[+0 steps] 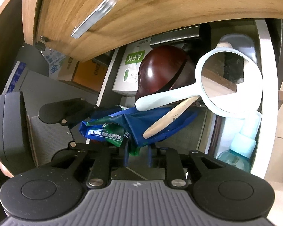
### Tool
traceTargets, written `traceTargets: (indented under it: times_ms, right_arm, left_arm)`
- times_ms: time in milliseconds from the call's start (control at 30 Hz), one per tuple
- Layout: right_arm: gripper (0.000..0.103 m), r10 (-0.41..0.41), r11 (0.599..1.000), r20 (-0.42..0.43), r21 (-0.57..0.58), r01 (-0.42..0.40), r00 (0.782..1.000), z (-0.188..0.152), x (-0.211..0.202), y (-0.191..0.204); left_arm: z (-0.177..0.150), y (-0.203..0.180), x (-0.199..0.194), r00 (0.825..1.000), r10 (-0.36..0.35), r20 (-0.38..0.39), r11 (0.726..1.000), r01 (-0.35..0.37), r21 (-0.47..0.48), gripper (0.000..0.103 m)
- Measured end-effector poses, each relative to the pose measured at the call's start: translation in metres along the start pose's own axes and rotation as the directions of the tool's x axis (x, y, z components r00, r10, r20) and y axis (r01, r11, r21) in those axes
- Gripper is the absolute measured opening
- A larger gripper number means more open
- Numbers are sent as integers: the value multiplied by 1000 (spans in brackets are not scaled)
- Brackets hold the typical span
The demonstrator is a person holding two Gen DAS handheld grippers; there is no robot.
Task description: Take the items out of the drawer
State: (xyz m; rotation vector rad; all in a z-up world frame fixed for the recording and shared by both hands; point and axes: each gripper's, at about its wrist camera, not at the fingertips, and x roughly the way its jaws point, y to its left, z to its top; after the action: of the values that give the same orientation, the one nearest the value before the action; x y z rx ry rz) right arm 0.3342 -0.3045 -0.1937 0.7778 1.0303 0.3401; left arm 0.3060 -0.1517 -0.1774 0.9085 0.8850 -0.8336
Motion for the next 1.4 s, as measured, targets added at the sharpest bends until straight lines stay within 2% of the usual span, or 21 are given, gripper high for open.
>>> traceTargets:
  times_ms: [100, 367, 467, 767, 900, 1000, 1067, 1200, 1400]
  right_arm:
    - [25, 2, 1000, 3, -6, -2, 1000, -1, -5, 4]
    - [31, 21, 998, 12, -62, -21, 1000, -12, -20, 20]
    - [40, 32, 996, 15, -82, -31, 999, -20, -29, 26]
    - [48, 111, 990, 60, -98, -105, 992, -32, -79, 43]
    - [50, 94, 987, 76, -140, -83, 993, -41, -111, 57]
    - [62, 114, 986, 101, -131, -100, 988, -43, -139, 63]
    - [76, 144, 986, 126, -104, -131, 982, -43, -158, 65]
    - [79, 208, 978, 137, -17, -207, 969, -39, -184, 67]
    - [82, 162, 985, 124, 47, -169, 979, -36, -191, 75]
  left_arm:
    - [-1, -6, -7, 1000, 21, 10, 1000, -21, 16, 48]
    - [-6, -14, -29, 999, 20, 28, 999, -21, 43, 38]
    - [-9, -16, -42, 999, 29, 41, 999, -30, 19, 35]
    - [-3, -32, -92, 984, 85, 158, 996, -88, 7, 33]
    - [0, -43, -112, 972, 115, 204, 992, -124, 29, 31]
    - [0, -55, -125, 958, 164, 237, 982, -182, 58, 31]
    - [-2, -63, -133, 945, 198, 259, 973, -222, 67, 31]
    - [-7, -81, -146, 920, 259, 293, 952, -295, 85, 31]
    - [-15, -112, -173, 875, 336, 349, 906, -401, 132, 31]
